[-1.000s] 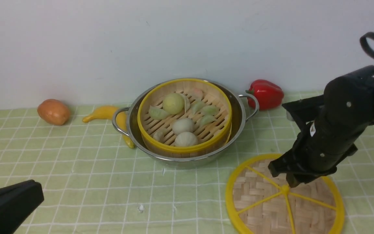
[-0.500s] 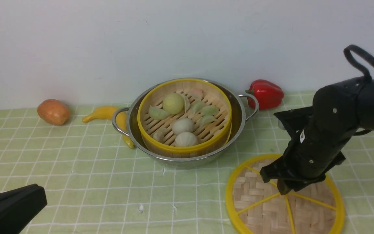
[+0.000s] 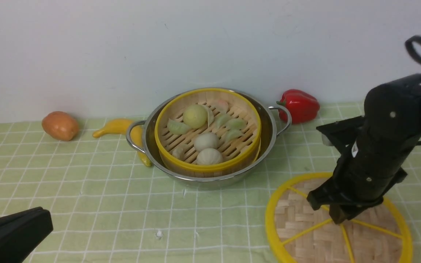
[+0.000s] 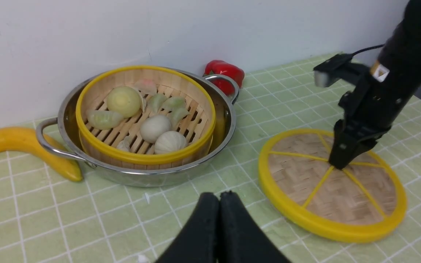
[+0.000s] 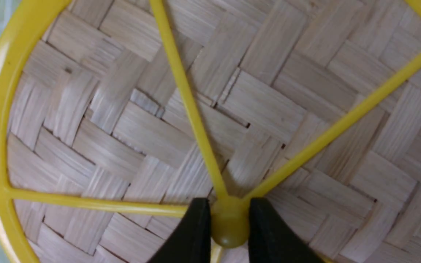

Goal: Place the steamer in the pot on the green tablecloth, and put the lid on the steamer.
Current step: 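Move the gripper down to the bamboo steamer lid and grasp its center knob, then place the bamboo steamer lid onto the steamer basket in the pot with the right gripper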

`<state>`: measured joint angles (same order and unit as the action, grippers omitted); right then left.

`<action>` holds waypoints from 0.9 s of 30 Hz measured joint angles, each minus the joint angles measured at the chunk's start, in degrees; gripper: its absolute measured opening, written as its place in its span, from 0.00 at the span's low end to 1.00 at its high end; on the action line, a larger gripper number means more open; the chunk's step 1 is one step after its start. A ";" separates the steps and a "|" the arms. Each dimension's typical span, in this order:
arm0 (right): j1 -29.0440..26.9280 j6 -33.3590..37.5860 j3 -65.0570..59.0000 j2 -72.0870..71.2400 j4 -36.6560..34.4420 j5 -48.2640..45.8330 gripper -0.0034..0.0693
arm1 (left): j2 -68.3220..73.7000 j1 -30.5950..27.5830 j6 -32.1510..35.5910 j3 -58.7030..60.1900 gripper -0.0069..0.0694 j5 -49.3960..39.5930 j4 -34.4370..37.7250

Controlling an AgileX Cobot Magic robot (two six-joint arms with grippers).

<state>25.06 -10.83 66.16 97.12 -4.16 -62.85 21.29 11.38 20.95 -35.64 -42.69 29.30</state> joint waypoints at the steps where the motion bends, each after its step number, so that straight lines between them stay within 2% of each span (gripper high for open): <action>1: 0.00 -0.16 0.30 -2.84 0.00 -2.77 0.24 | 0.00 0.00 0.00 0.00 0.06 -0.01 0.00; 6: 0.00 -1.59 5.91 -8.33 -0.23 -6.68 0.24 | 0.00 0.00 -0.05 0.00 0.06 -0.06 0.00; 13: 0.20 -1.82 23.28 -4.58 -3.49 -4.01 0.24 | 0.00 0.00 -0.05 0.00 0.06 -0.06 -0.65; 20: 5.02 -0.77 45.87 15.48 -3.61 -4.23 0.24 | 0.00 0.00 -0.05 0.00 0.06 -0.90 -3.20; 27: 7.42 1.81 60.81 28.41 -3.21 -7.63 0.24 | 0.00 0.00 -0.05 0.00 0.06 -1.19 -3.38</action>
<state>32.47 -9.01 126.98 125.53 -7.37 -70.48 21.29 11.38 20.90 -35.64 -43.88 25.92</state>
